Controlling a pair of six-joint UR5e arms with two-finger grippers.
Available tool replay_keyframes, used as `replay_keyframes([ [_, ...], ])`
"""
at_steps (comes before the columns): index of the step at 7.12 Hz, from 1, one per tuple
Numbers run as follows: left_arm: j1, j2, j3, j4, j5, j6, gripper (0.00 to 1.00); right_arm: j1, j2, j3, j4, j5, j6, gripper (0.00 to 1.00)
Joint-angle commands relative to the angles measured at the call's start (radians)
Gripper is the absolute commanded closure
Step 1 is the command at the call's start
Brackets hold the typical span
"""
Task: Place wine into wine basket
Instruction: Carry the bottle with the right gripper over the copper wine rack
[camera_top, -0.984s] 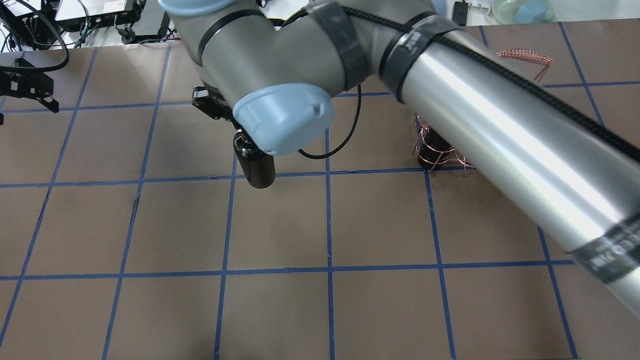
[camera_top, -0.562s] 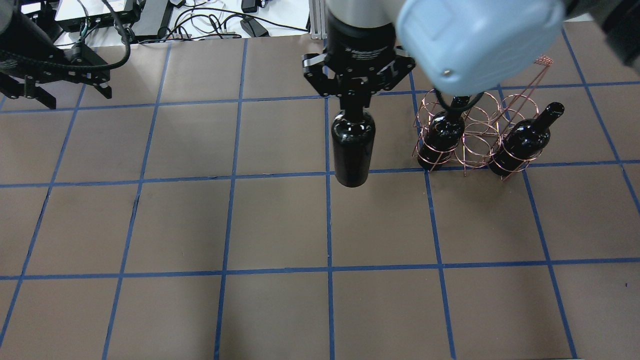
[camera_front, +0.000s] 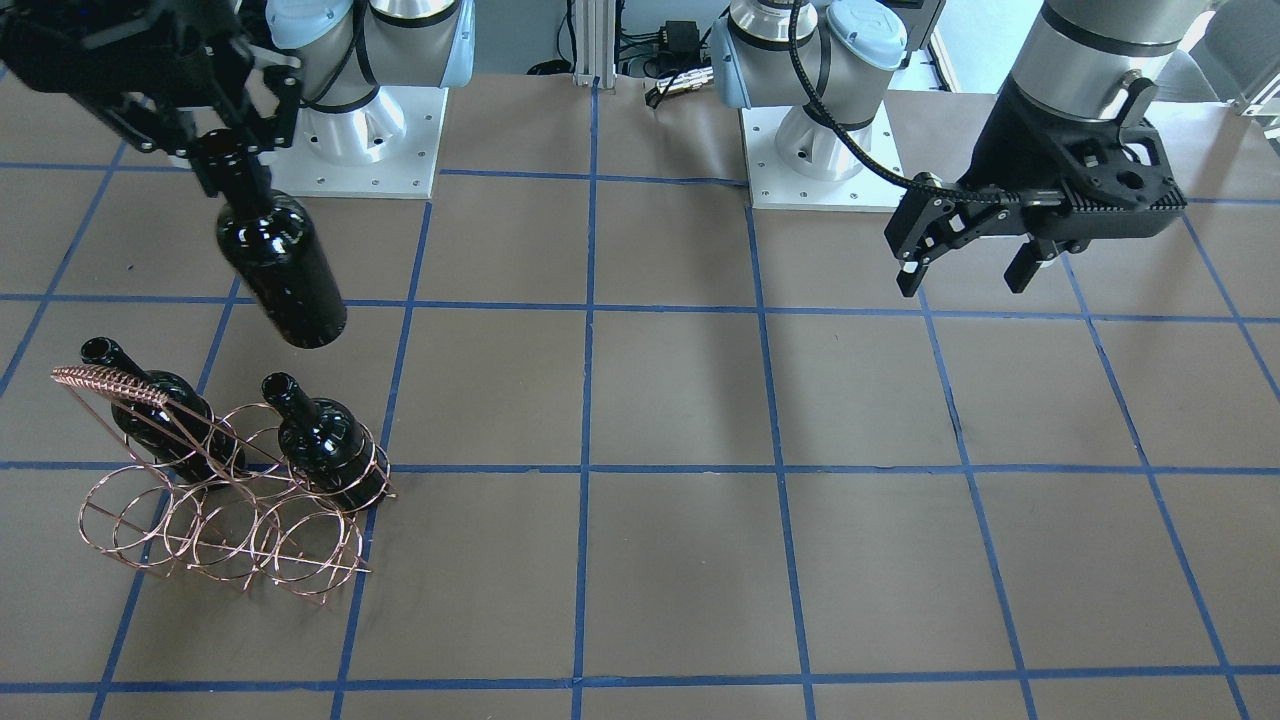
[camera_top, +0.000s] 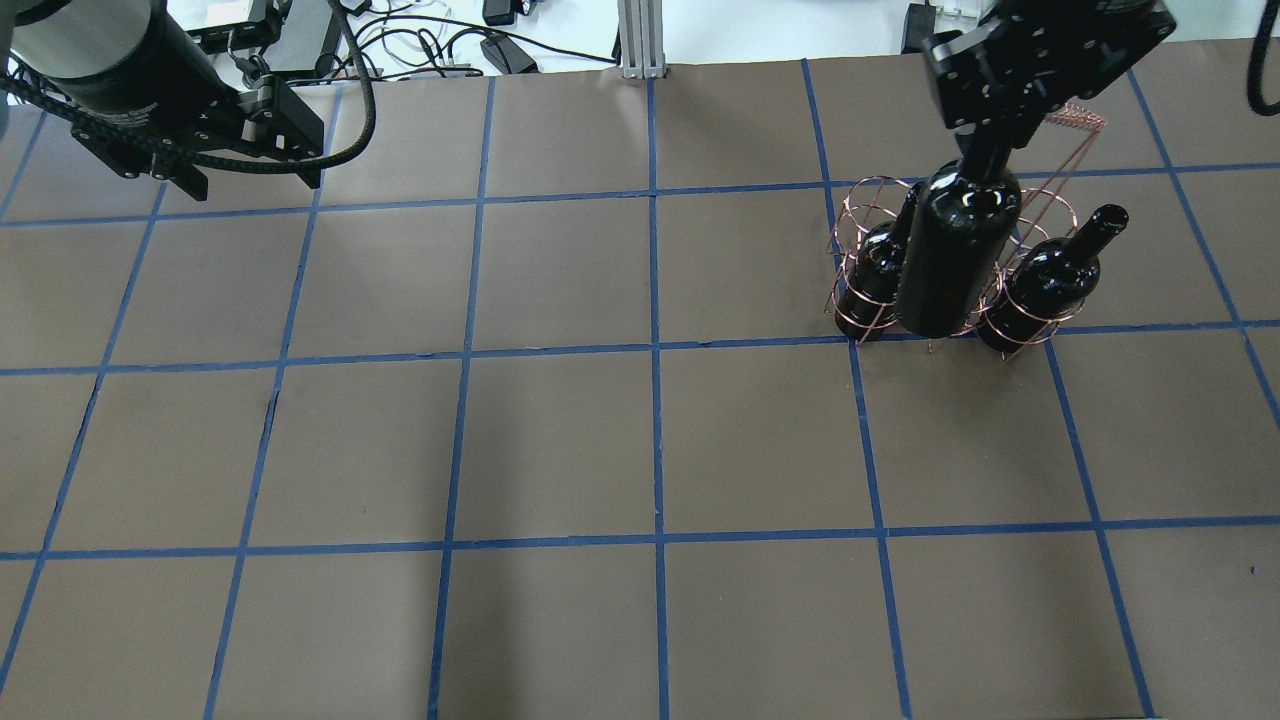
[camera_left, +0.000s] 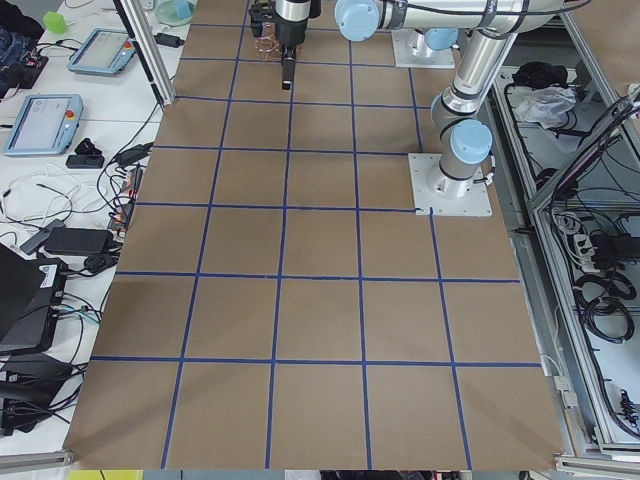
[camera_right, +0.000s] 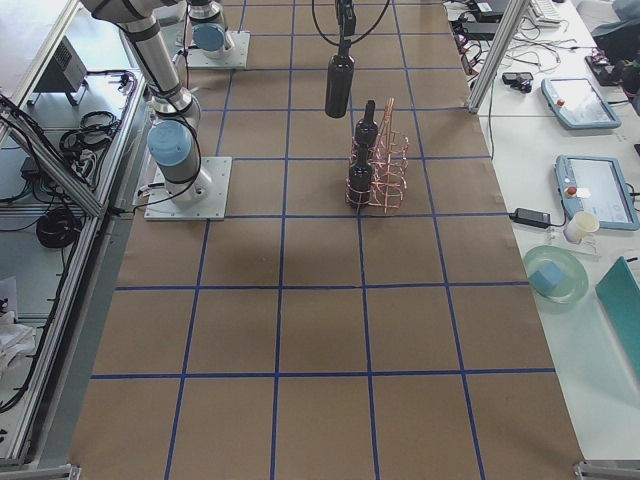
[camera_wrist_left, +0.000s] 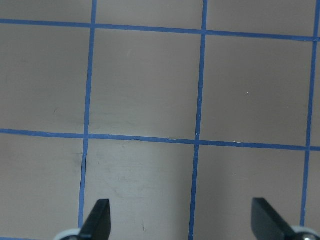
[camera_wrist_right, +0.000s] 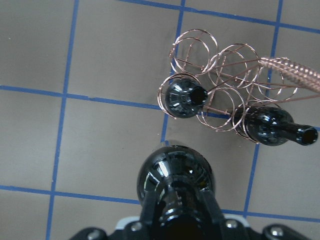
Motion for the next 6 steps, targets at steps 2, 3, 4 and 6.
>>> replay_keyframes([
  [2,-0.024,0.004,-0.001,-0.010,0.006,0.002,0.00,-0.140,0.009,0.071,-0.116,0.023,-0.132,1.00],
  [3,-0.024,0.004,-0.001,-0.010,0.005,0.002,0.00,-0.166,0.018,0.082,-0.122,0.055,-0.118,1.00],
  [4,-0.025,0.006,-0.001,-0.014,0.008,0.002,0.00,-0.188,0.026,0.082,-0.128,0.093,-0.102,1.00],
  [6,-0.025,0.006,-0.001,-0.014,0.011,0.002,0.00,-0.199,0.049,0.085,-0.139,0.118,-0.065,1.00],
])
